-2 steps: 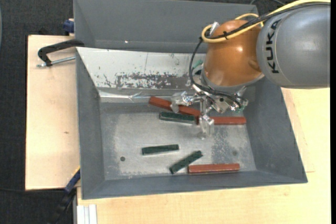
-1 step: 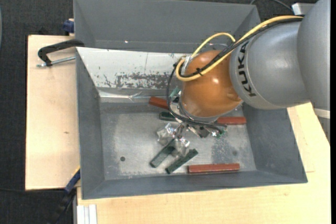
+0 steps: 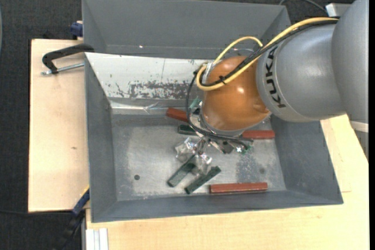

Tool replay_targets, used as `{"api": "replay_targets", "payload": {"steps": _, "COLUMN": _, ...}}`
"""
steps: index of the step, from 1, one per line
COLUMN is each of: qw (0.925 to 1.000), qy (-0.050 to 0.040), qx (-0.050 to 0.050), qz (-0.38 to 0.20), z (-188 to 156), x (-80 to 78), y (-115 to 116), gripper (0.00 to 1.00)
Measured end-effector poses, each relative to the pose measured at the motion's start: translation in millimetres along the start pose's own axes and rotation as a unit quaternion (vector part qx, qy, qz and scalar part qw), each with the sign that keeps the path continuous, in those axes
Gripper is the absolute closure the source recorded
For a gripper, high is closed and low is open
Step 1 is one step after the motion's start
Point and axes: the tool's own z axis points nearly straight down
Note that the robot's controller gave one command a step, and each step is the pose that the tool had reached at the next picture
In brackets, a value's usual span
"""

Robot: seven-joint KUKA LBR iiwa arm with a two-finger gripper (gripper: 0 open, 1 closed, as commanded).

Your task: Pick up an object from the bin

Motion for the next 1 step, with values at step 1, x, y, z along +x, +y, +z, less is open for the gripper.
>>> {"api": "replay_targets", "payload": {"steps": 1, "qw": 0.9999, "qy": -0.0024, "qx": 0.002, "qz": 0.014, "z": -155.1, "x": -46.7, "y": -8.8, "gripper": 1.0}}
